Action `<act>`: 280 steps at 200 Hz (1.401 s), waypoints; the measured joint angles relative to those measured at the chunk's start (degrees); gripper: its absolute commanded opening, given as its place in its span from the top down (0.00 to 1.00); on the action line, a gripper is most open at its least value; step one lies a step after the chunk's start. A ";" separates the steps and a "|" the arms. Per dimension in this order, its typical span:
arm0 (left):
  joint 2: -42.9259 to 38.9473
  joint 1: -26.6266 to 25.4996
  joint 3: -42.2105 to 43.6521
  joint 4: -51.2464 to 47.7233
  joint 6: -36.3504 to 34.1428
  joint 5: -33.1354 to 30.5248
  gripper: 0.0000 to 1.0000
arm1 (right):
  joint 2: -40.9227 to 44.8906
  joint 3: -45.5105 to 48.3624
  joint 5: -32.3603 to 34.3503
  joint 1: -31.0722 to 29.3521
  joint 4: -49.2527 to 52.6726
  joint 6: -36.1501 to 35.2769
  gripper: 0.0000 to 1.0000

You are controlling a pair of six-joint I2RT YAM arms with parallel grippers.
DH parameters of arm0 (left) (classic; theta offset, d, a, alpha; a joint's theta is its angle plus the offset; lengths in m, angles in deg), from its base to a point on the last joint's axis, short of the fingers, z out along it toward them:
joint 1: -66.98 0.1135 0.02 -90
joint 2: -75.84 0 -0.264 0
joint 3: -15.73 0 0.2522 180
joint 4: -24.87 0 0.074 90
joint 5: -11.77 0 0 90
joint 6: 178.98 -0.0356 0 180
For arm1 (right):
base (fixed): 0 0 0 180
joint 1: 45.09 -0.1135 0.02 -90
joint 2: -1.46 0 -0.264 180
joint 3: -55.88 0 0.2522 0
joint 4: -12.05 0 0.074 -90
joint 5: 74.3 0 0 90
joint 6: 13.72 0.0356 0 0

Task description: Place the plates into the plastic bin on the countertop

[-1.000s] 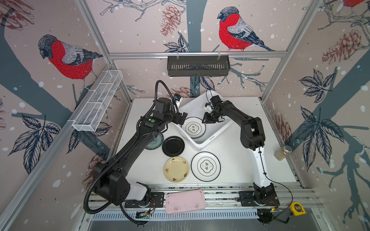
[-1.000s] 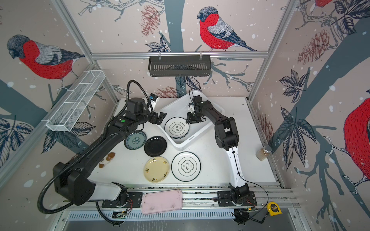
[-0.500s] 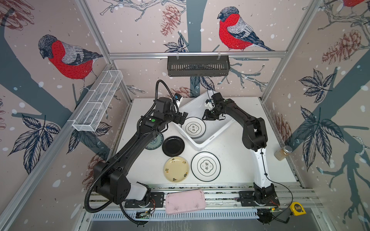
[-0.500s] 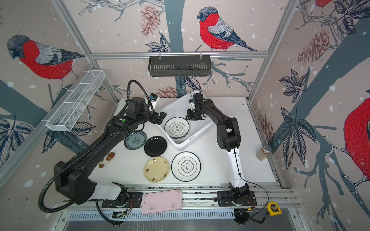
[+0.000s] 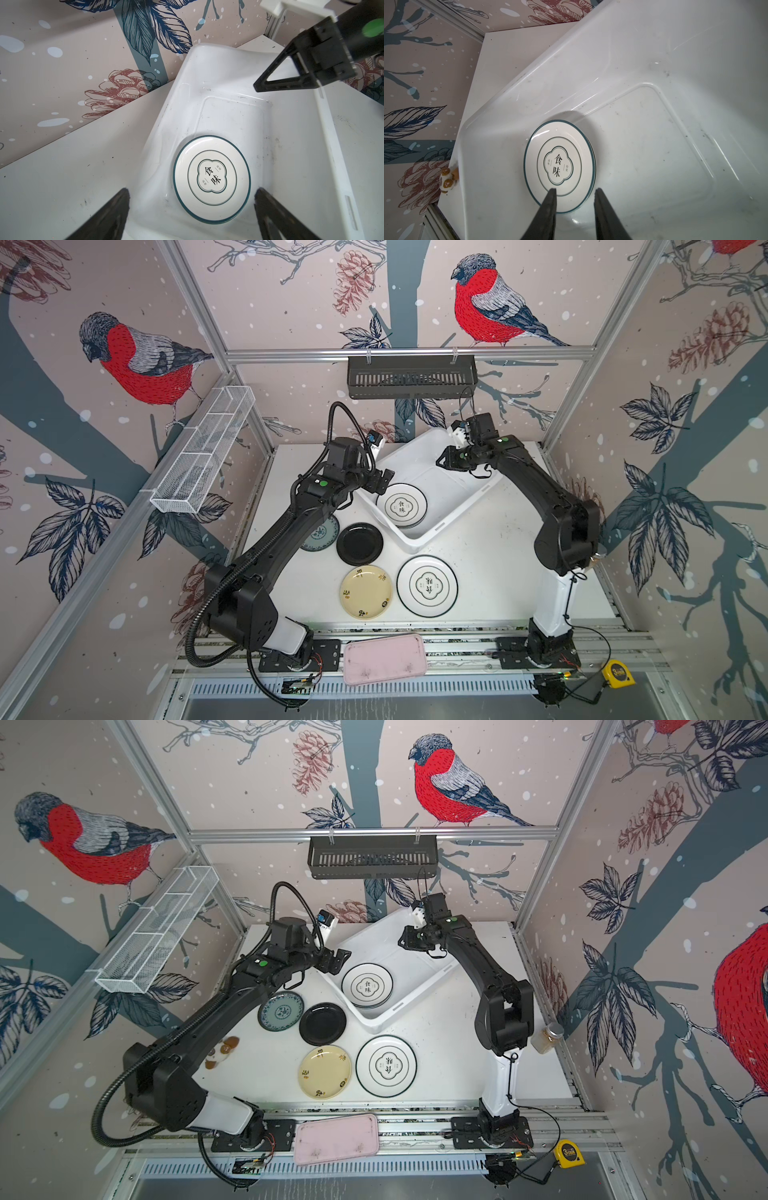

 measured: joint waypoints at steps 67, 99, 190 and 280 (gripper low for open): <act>4.22 -1.22 -2.80 1.07 -1.75 0.20 0.14 | 22.12 20.15 0.81 4.85 -7.39 3.96 0.63; 6.29 -1.90 -4.81 1.95 -1.97 0.44 0.13 | 30.69 30.60 0.92 6.80 -10.60 6.80 0.61; 14.47 -5.25 -15.17 0.72 -3.04 1.90 0.03 | 48.89 51.10 1.07 8.59 -14.53 13.46 0.53; 21.24 -7.87 -25.88 -3.17 -3.26 1.44 0.07 | 56.85 64.39 -1.97 9.11 -15.43 18.78 0.51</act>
